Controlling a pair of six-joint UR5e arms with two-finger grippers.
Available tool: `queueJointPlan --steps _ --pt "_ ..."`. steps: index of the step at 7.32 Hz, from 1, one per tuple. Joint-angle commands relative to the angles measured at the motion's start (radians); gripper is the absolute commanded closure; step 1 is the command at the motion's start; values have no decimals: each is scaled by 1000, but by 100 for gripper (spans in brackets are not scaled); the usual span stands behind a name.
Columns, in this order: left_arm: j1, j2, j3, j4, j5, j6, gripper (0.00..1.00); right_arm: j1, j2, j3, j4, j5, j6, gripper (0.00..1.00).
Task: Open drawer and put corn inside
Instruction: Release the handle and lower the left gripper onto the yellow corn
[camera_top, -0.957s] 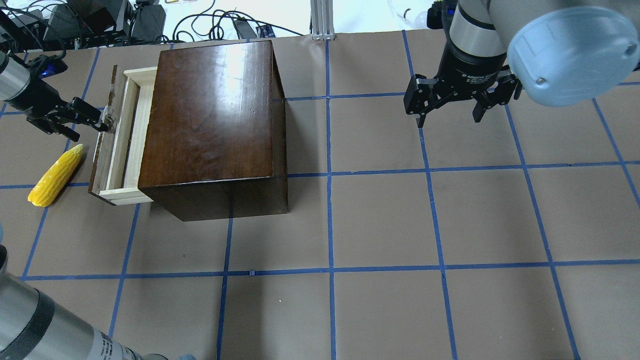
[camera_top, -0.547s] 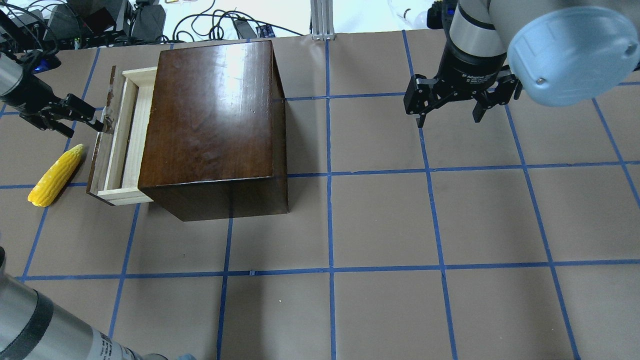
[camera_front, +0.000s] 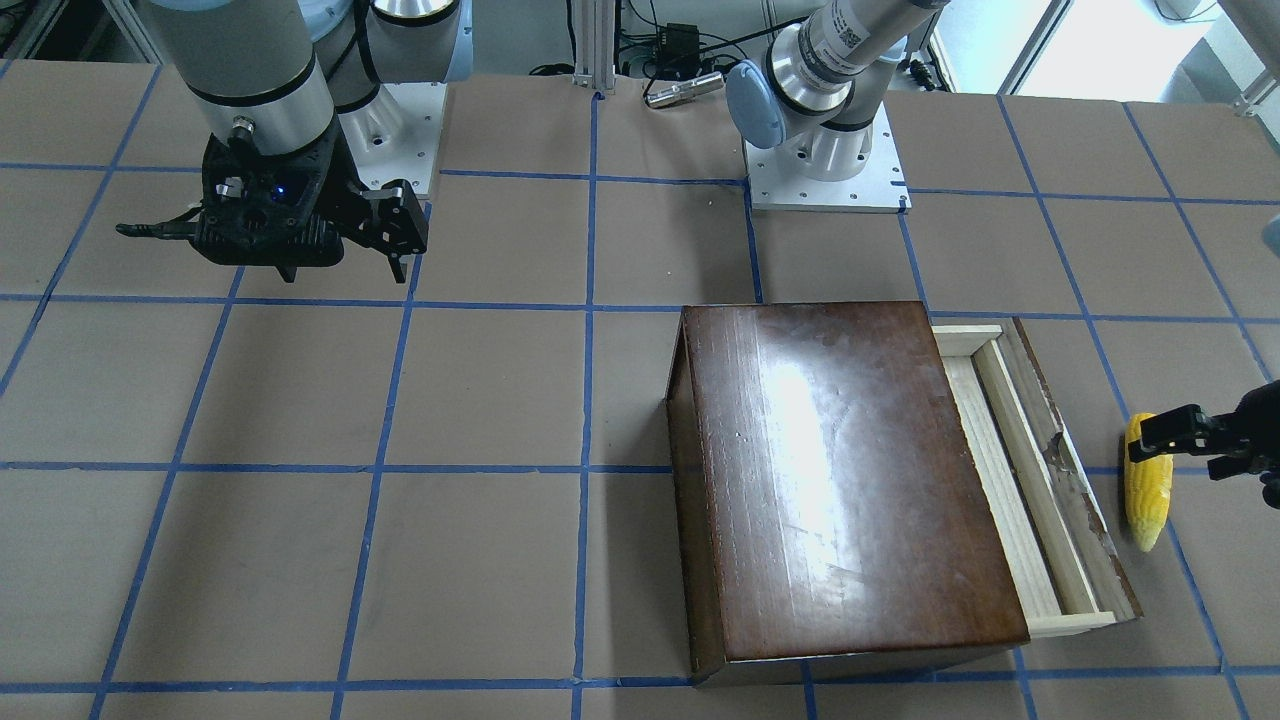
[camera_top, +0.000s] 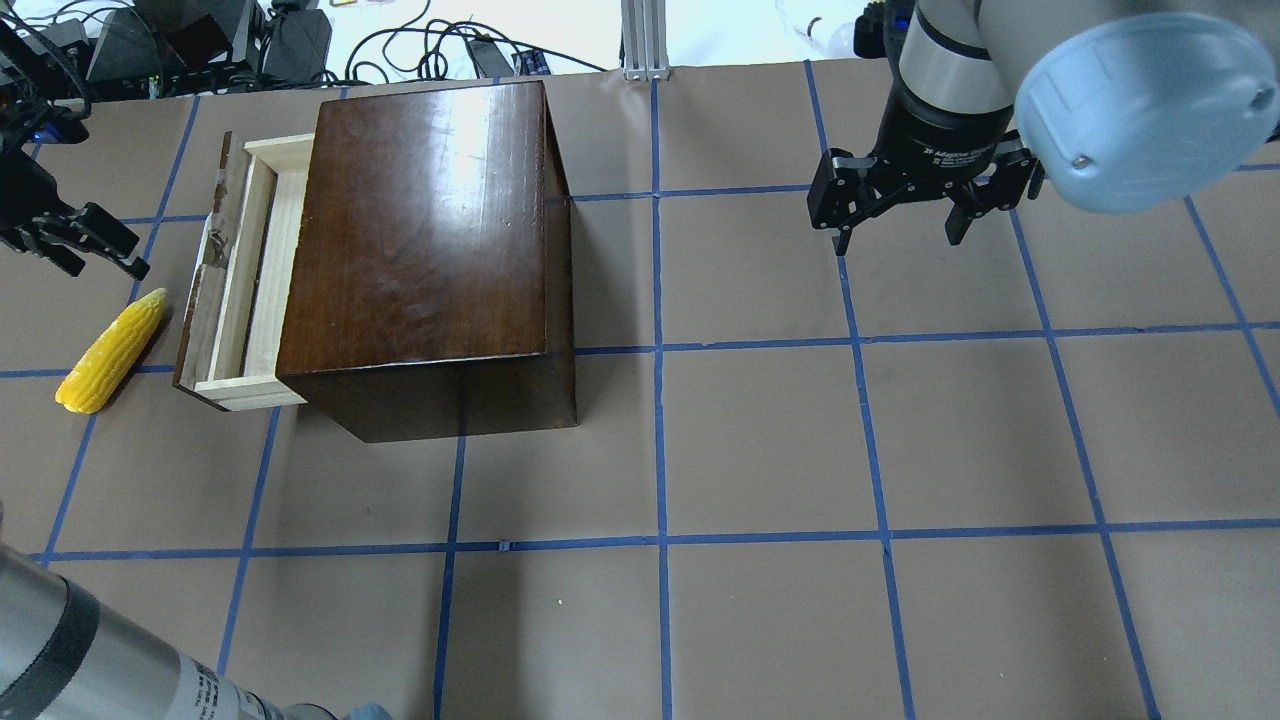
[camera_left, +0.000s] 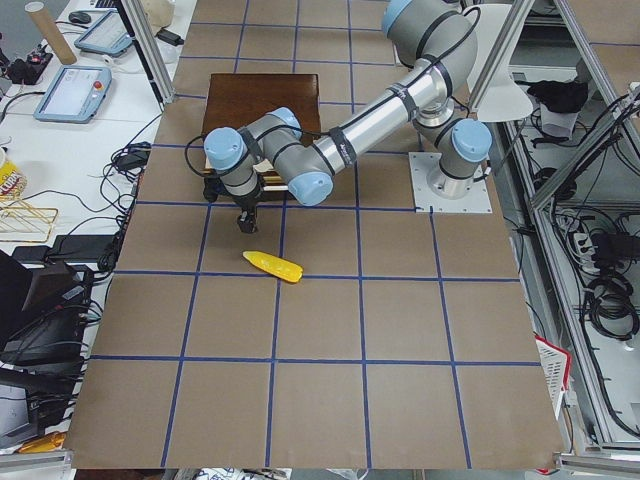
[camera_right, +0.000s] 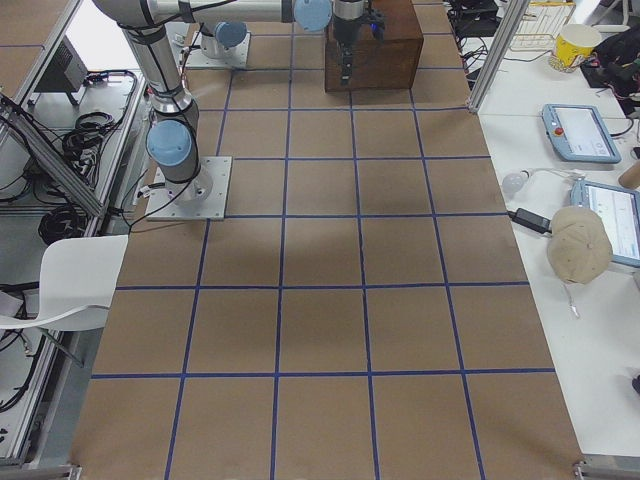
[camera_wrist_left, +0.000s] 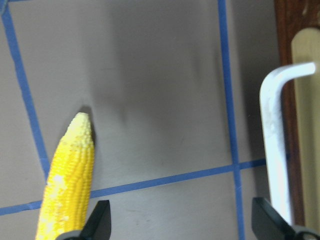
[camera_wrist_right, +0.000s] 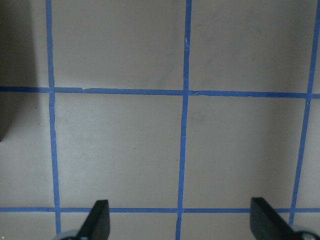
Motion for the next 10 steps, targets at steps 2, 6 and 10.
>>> queueJointPlan --steps 2,6,10 --pt "46 -56 -25 71 36 131 0 0 0 0 0 0 0 0" --pt "122 -118 -150 262 30 273 0 0 0 0 0 0 0 0" --pt "128 -104 -212 370 37 327 5 0 0 0 0 0 0 0"
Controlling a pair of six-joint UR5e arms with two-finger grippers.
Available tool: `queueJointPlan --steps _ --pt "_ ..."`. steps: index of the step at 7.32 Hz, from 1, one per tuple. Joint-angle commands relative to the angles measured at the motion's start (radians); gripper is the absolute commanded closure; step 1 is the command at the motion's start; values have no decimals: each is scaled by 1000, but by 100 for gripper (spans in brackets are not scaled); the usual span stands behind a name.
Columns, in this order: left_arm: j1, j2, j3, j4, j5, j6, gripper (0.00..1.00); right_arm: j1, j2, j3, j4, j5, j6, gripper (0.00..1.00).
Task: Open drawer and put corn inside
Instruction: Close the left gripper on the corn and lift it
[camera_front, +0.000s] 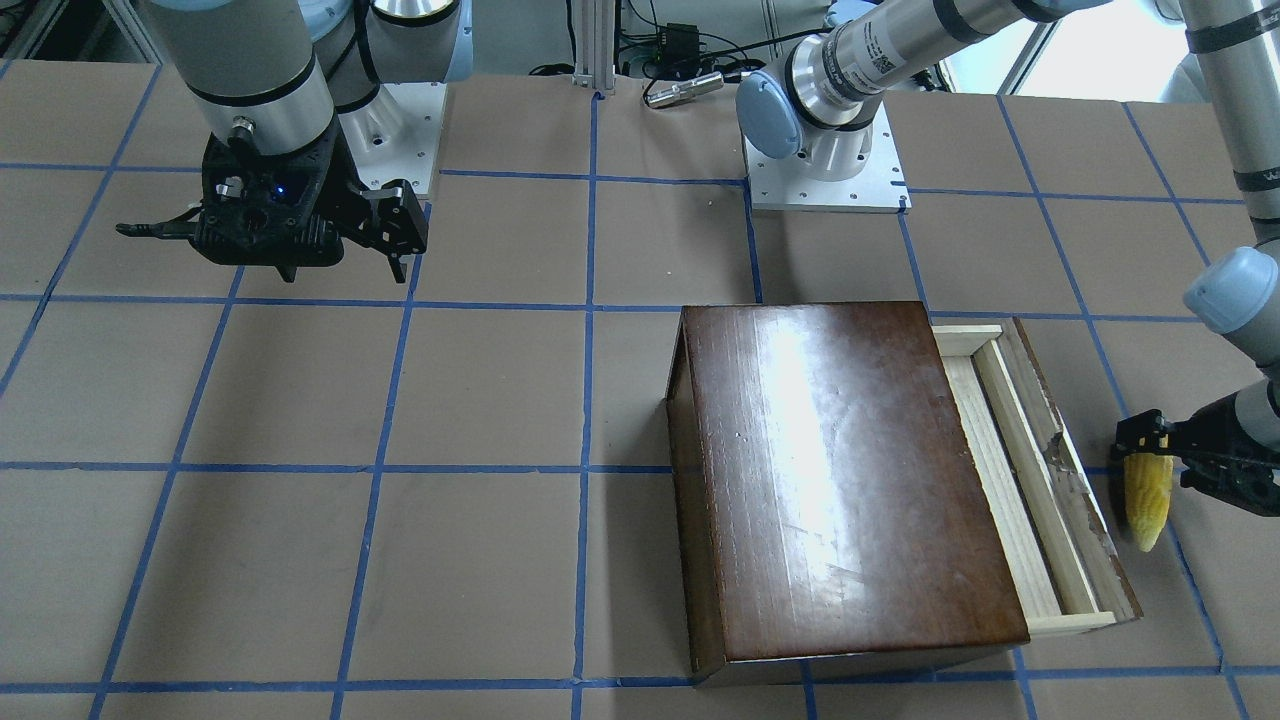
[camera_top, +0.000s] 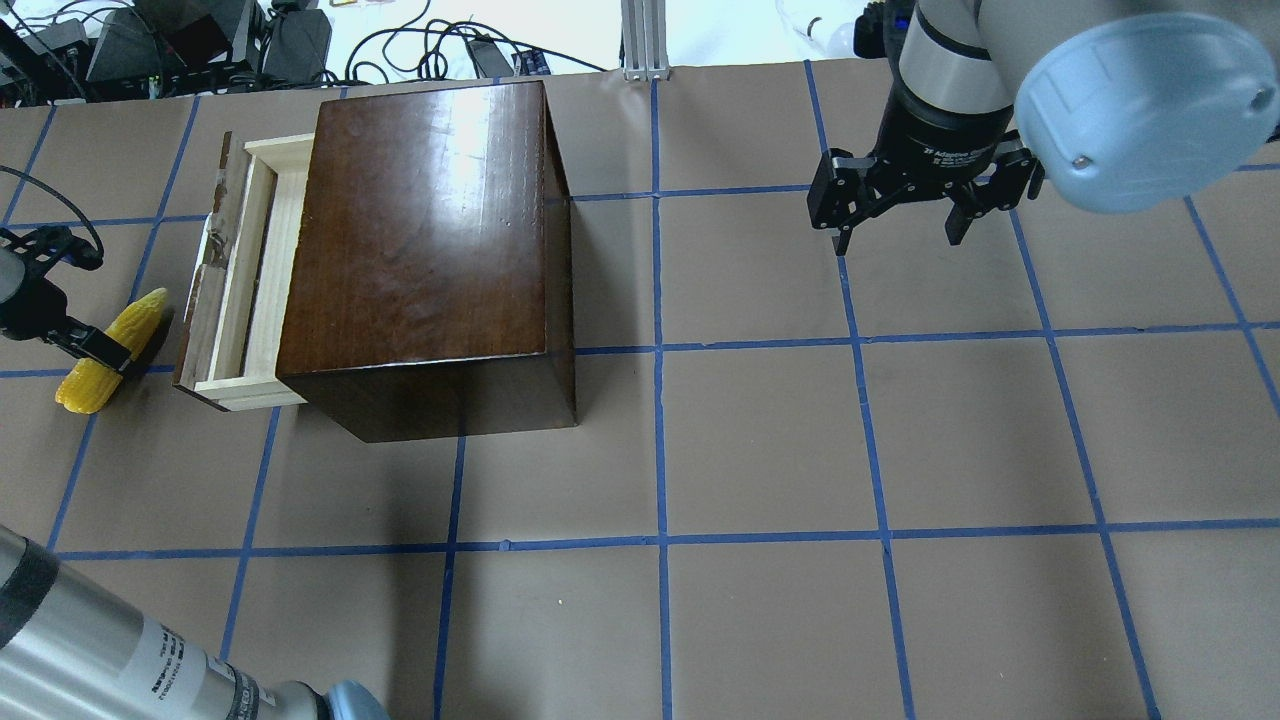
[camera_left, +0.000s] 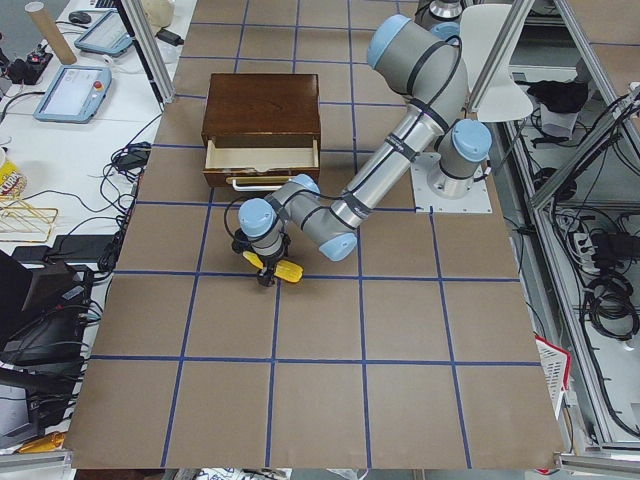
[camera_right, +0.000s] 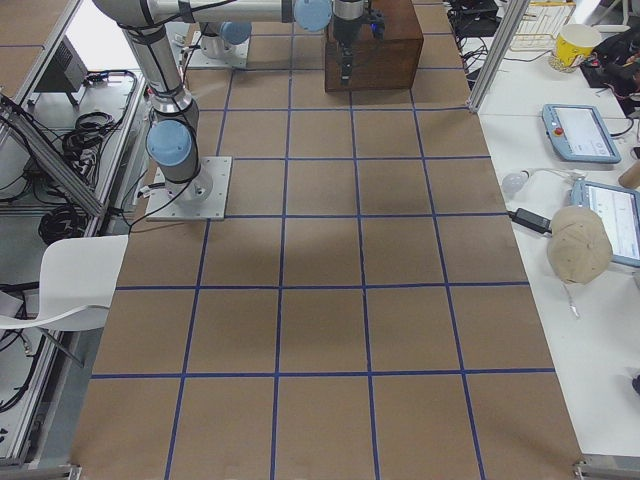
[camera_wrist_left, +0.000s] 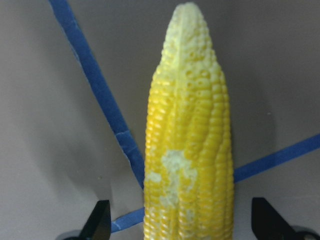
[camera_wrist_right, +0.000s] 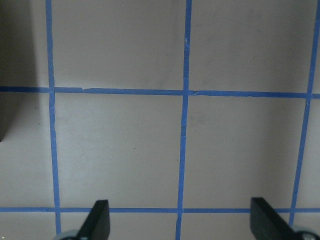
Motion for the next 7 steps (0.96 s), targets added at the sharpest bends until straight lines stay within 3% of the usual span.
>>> queueJointPlan --steps 1,2,4,5,7 --pt "3 9 -4 5 0 6 16 0 0 0 0 0 0 0" --pt "3 8 -4 5 -2 9 33 0 0 0 0 0 0 0" --pt "1 11 -1 -1 -4 9 79 0 0 0 0 0 0 0" --pt "1 12 -1 -1 -5 7 96 0 0 0 0 0 0 0" --pt "-5 32 10 -9 -7 7 100 0 0 0 0 0 0 0"
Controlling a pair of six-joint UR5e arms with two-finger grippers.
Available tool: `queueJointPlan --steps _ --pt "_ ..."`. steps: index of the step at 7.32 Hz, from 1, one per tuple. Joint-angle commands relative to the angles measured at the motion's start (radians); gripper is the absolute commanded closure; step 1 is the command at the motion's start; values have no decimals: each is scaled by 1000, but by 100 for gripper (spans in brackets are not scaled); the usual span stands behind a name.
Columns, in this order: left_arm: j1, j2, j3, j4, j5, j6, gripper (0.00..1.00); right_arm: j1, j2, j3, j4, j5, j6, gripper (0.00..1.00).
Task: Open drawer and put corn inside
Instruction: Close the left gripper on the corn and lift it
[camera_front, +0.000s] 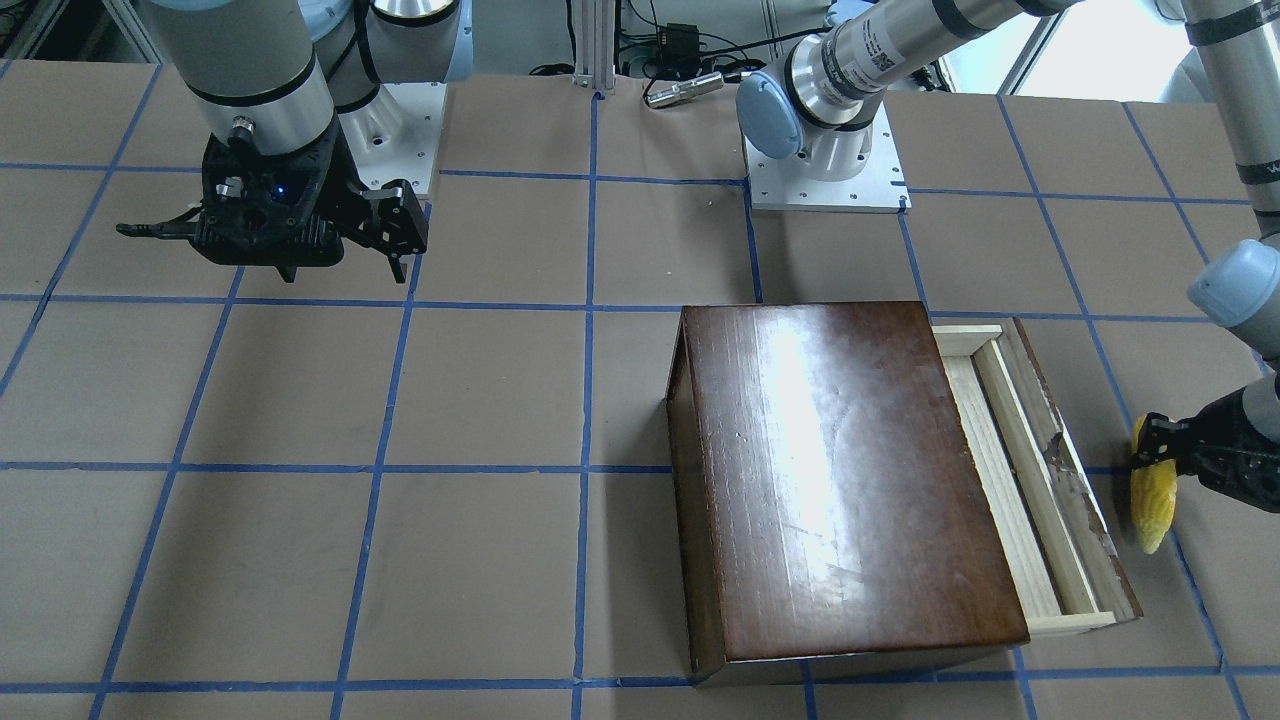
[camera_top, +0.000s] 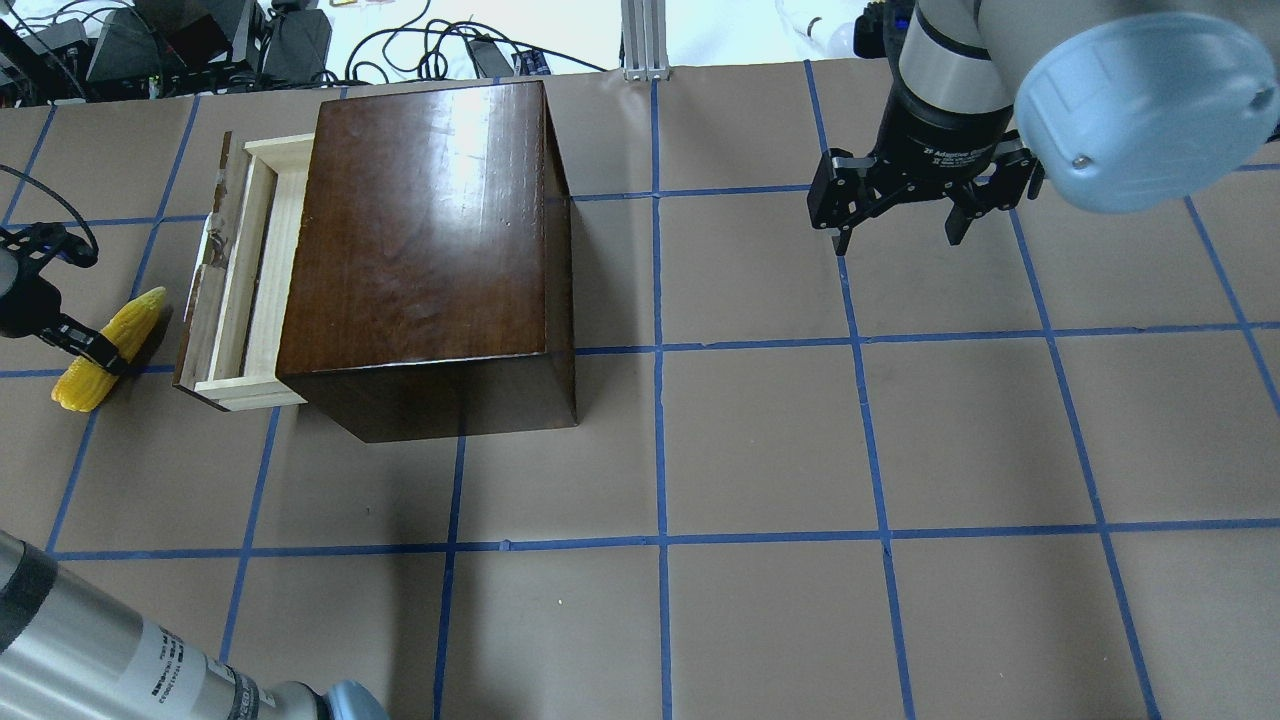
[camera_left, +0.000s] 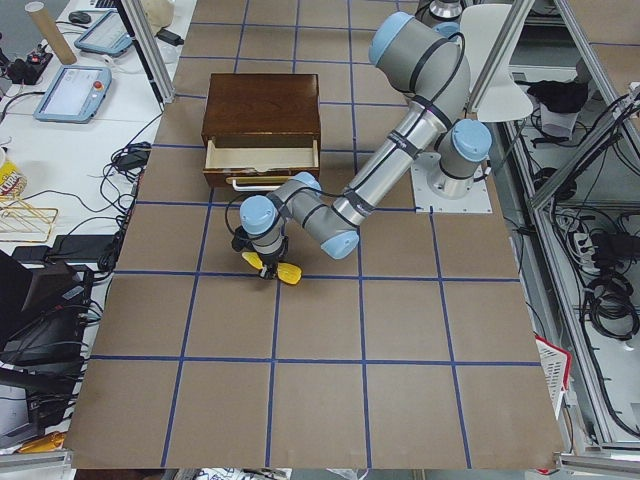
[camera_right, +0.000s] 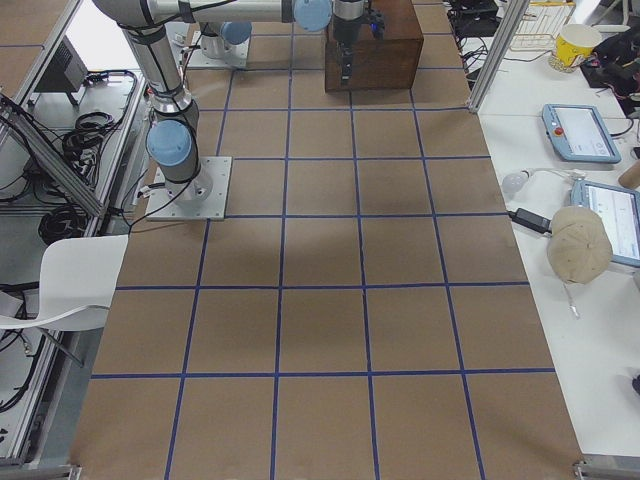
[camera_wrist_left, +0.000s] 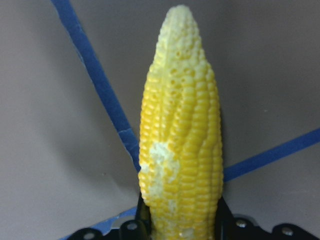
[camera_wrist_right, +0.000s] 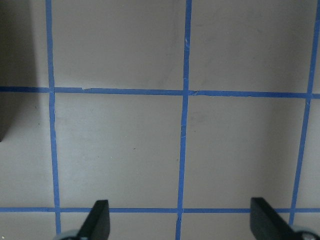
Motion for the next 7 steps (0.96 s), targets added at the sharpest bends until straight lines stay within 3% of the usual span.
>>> queueJointPlan --steps 1,2,4,7 --pt "-16 50 10 -57 -25 -2 100 0 0 0 0 0 0 0" --pt "-33 92 26 -71 -28 -11 100 0 0 0 0 0 0 0" --pt "-71 170 102 -229 -28 -78 100 0 0 0 0 0 0 0" --pt "-163 250 176 -386 -28 -374 100 0 0 0 0 0 0 0"
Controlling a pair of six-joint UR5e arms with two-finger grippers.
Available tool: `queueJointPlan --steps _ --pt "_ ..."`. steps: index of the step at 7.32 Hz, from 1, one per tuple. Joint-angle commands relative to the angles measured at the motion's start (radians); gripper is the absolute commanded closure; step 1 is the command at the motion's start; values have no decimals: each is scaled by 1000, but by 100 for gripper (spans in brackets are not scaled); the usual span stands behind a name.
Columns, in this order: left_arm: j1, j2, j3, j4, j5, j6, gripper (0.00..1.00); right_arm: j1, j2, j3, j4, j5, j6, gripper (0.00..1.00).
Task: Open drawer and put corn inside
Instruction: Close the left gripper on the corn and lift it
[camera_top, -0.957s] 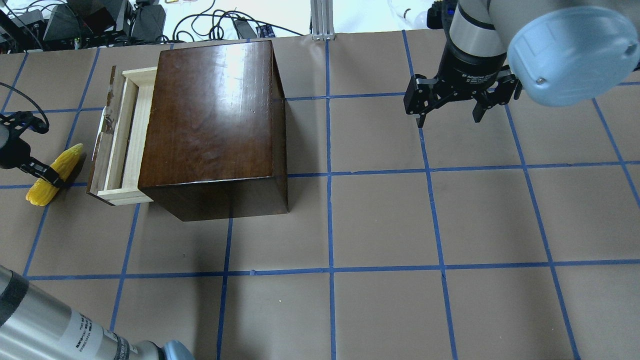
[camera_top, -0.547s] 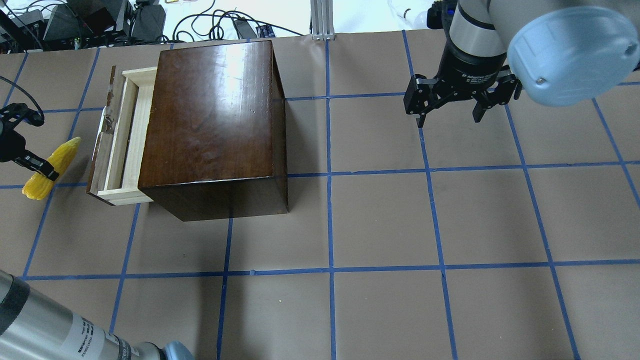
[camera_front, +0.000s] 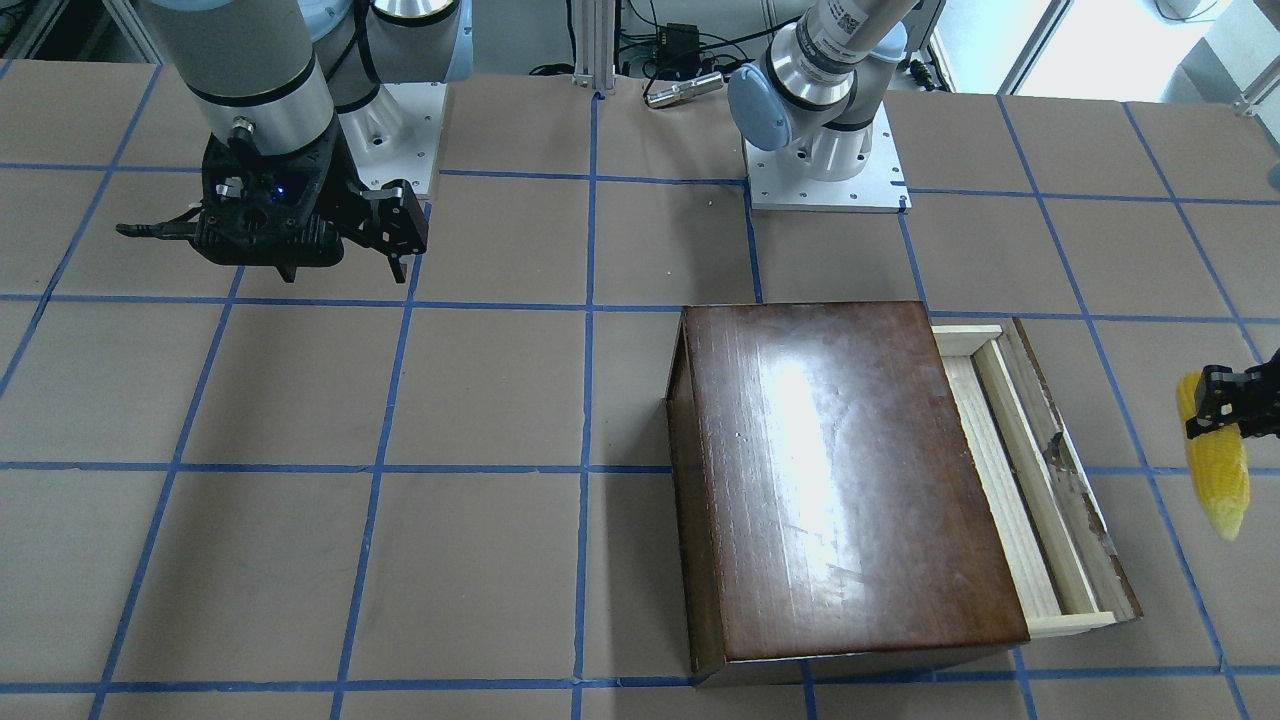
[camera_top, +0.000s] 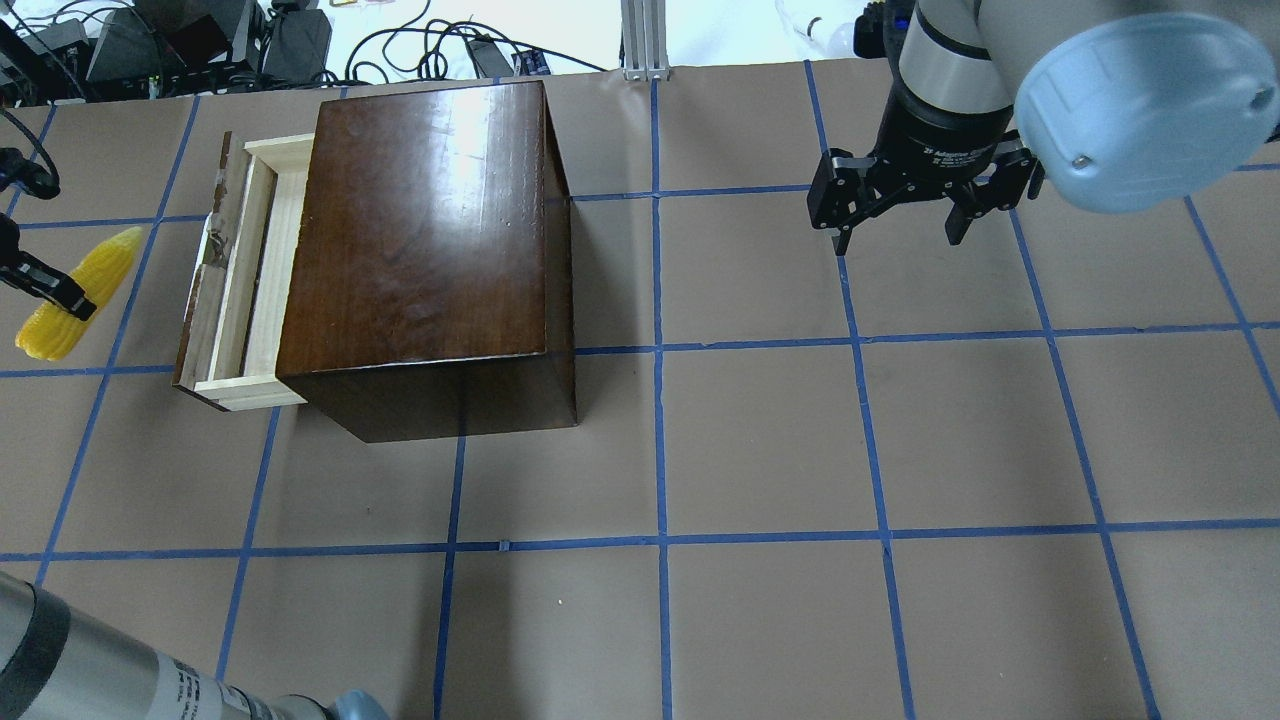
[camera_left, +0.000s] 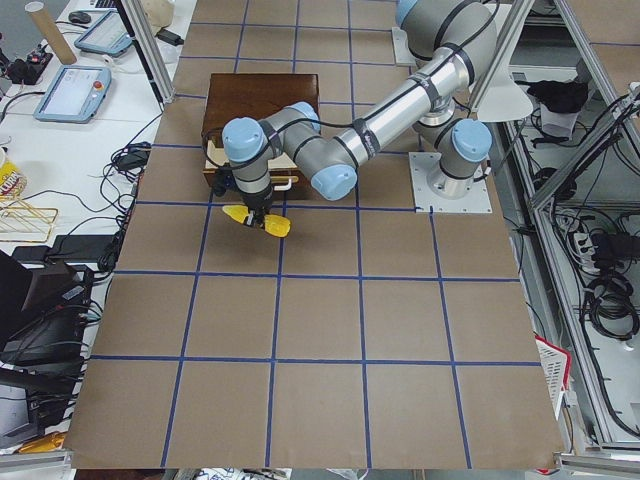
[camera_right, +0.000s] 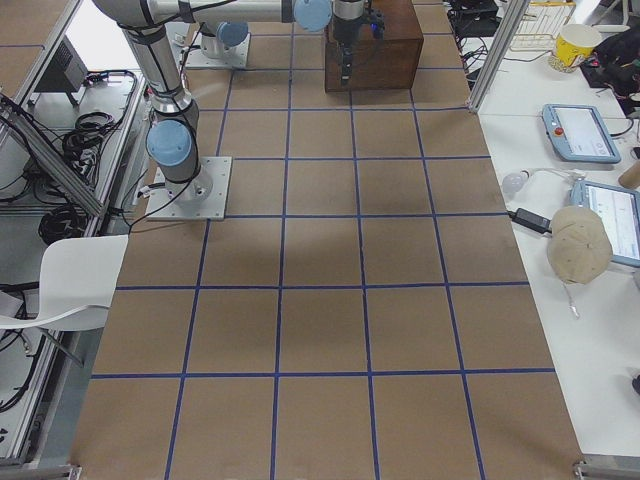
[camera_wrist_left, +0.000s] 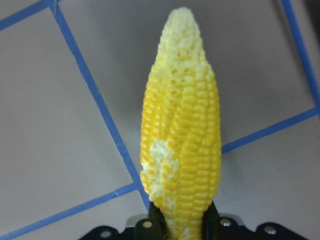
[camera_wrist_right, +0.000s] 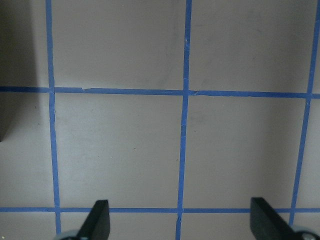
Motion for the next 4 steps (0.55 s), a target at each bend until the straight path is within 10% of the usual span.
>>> queueJointPlan --steps 1,4 --pt "-118 44 50 -67 5 -241 100 0 0 0 0 0 0 0" --pt "-289 46 69 -97 -12 -565 100 0 0 0 0 0 0 0"
